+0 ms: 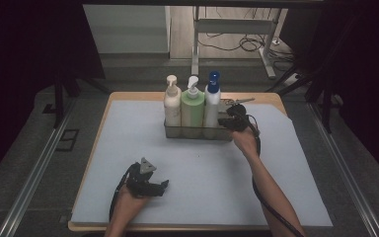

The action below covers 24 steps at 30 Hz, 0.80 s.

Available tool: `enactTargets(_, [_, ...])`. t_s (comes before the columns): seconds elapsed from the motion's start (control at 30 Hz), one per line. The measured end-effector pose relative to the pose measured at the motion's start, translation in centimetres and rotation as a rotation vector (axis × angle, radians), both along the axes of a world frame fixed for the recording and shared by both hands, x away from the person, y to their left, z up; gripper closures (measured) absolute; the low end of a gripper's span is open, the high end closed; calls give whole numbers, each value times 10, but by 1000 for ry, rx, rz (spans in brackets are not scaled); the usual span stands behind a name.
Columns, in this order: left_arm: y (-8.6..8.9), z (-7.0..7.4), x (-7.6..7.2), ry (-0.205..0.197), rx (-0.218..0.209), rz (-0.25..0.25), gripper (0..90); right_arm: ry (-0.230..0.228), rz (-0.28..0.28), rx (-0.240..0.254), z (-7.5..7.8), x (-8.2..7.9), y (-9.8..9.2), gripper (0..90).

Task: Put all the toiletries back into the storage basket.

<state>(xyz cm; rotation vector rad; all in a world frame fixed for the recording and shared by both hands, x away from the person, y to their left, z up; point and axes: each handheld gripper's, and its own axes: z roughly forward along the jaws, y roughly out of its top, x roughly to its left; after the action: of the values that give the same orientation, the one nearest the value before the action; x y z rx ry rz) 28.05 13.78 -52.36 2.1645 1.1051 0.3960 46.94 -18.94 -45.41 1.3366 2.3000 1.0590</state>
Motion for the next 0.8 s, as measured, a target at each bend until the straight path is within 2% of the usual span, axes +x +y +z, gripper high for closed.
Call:
enactTargets(0.43, [0, 0, 0, 0, 0, 0, 121, -5, 8, 4, 1, -2, 0, 888])
enactTargets(0.8, [0, 0, 0, -1, 0, -1, 121, -25, 1, -42, 1, -4, 0, 804])
